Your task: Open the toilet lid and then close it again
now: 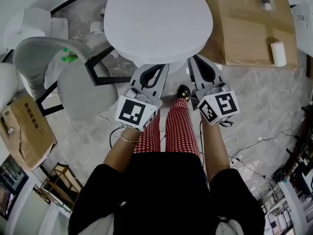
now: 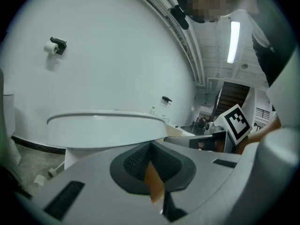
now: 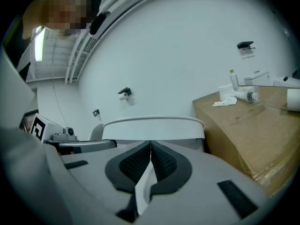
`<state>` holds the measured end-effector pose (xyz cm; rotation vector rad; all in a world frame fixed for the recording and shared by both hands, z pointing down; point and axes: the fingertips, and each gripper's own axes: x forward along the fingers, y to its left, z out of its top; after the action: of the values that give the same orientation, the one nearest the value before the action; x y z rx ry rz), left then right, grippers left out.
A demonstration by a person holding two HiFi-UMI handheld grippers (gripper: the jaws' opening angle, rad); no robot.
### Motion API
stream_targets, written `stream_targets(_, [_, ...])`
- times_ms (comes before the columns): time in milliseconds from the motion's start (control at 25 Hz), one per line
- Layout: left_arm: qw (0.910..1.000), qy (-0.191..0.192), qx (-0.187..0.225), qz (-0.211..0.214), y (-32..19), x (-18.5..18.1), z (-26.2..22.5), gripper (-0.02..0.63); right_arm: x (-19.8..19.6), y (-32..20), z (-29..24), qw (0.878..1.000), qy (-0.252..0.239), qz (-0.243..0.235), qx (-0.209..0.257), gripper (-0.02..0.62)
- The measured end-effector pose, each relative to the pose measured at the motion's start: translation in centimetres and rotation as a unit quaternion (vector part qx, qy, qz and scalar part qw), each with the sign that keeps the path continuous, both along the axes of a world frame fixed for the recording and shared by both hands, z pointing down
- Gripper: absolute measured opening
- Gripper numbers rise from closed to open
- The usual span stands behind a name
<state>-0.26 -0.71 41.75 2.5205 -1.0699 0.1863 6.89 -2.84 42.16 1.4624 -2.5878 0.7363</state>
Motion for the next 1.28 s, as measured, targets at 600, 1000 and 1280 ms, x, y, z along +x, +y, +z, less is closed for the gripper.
stream_targets(600, [1.0, 0.002, 0.004, 0.003, -2.6, -0.1, -3.3, 0.003, -0.5, -2.0, -3.0, 1.0, -0.018, 0.011, 0.008, 0.02])
stream_targets(1000, [0.9997, 0.01, 0.017, 0.013, -4.0, -0.3, -5.0, 0.003, -2.2, -2.6, -5.3, 1.0, 0.0, 0.001, 0.022, 0.02])
stream_targets(1280, [0.9993, 0.015, 0.022, 0.024, -4.9, -0.4, -6.0, 0.003, -3.1, -3.2, -6.5, 1.0, -0.004, 0.009, 0.024, 0.02])
